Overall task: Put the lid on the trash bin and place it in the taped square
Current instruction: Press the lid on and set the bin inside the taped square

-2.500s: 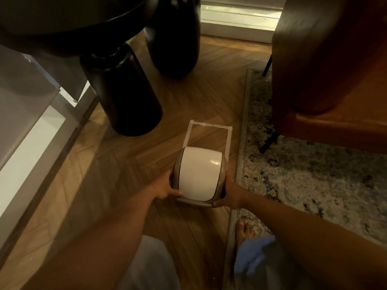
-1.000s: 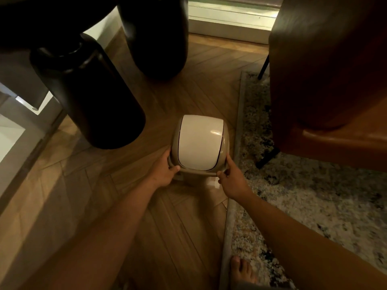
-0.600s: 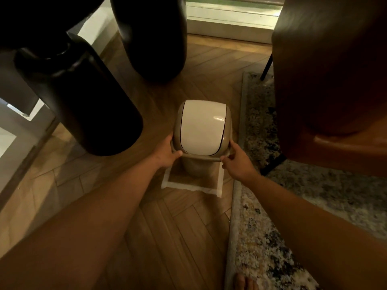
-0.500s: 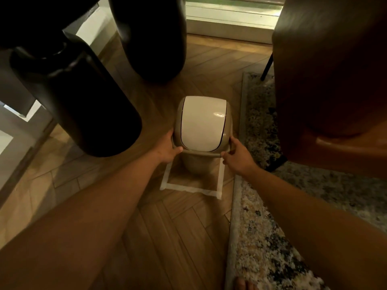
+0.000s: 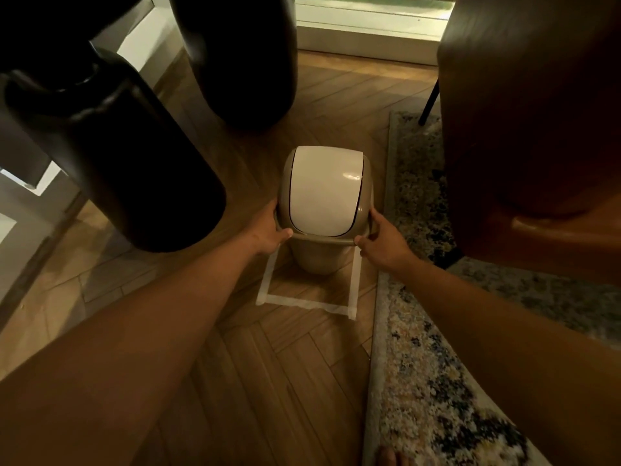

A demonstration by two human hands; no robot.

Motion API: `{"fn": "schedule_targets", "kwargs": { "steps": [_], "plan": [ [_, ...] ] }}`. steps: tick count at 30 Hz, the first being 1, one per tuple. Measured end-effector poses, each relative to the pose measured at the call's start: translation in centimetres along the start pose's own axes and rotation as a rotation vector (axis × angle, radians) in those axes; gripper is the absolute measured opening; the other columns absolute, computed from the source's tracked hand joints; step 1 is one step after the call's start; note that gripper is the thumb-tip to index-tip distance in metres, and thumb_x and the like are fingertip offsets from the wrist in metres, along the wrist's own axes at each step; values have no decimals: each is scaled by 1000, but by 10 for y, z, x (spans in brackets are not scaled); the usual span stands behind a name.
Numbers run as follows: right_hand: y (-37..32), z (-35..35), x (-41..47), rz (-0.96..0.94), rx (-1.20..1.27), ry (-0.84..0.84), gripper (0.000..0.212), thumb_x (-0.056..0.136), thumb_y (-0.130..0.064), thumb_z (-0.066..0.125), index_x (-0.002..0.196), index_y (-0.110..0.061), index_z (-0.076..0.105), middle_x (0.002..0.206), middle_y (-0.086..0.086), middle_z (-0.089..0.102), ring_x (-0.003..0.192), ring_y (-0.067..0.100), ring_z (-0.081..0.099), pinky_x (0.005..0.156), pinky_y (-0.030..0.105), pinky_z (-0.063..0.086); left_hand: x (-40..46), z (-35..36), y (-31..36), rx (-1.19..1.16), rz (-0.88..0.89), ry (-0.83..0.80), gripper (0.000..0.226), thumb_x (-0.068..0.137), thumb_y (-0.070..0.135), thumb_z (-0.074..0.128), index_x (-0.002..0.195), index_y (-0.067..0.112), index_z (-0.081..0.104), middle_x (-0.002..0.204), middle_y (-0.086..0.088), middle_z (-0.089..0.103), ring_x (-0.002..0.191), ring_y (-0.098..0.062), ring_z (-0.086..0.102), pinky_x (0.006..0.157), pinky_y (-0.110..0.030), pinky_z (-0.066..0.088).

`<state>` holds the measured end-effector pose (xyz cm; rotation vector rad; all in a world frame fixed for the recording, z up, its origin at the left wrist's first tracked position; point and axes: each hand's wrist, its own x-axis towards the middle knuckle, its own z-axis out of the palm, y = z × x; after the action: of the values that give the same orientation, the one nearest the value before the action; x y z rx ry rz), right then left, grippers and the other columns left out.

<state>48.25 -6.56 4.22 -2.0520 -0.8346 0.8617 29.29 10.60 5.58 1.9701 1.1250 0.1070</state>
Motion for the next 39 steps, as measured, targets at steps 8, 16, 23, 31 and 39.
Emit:
{"fn": "schedule_targets", "kwargs": {
  "steps": [8, 16, 23, 31, 39],
  "plan": [
    [-8, 6, -13, 73, 171, 14, 80, 97, 0, 59, 161, -30, 20, 146, 7, 56, 88, 19, 71, 72, 35, 63, -11, 8, -1, -137, -96, 104, 79, 83, 13, 75, 151, 21, 35, 149, -6, 47, 137, -29, 44, 110, -50, 40],
    [-7, 1, -21, 97, 183, -35, 82, 97, -1, 61, 161, -31, 20, 148, 7, 52, 74, 17, 64, 49, 15, 51, -19, 0, 0, -57, -103, 61, 77, 82, 17, 78, 148, 15, 39, 147, -9, 48, 134, -29, 47, 109, -43, 41],
    [-5, 2, -36, 156, 183, -46, 82, 96, -6, 65, 160, -34, 21, 95, 4, 67, 61, 18, 61, 50, 22, 53, -33, -5, -4, -35, -119, 3, 81, 81, 18, 78, 150, 14, 35, 145, -12, 50, 130, -30, 51, 109, -45, 43],
    [-2, 10, -62, 122, 167, -57, 80, 96, -4, 65, 160, -27, 23, 88, -5, 65, 49, 4, 62, 47, 18, 50, -57, -4, -12, -25, -111, 5, 81, 81, 21, 79, 149, 14, 37, 142, -12, 53, 127, -29, 53, 107, -44, 44],
    [0, 1, -73, 13, -88, -205, 94, 95, -23, 66, 160, -41, 0, 113, 0, 74, 92, 15, 73, 73, 26, 59, -68, 0, -16, -66, -50, -13, 80, 82, 16, 76, 151, 19, 34, 147, -7, 47, 134, -27, 46, 108, -36, 40]
  ]
}}
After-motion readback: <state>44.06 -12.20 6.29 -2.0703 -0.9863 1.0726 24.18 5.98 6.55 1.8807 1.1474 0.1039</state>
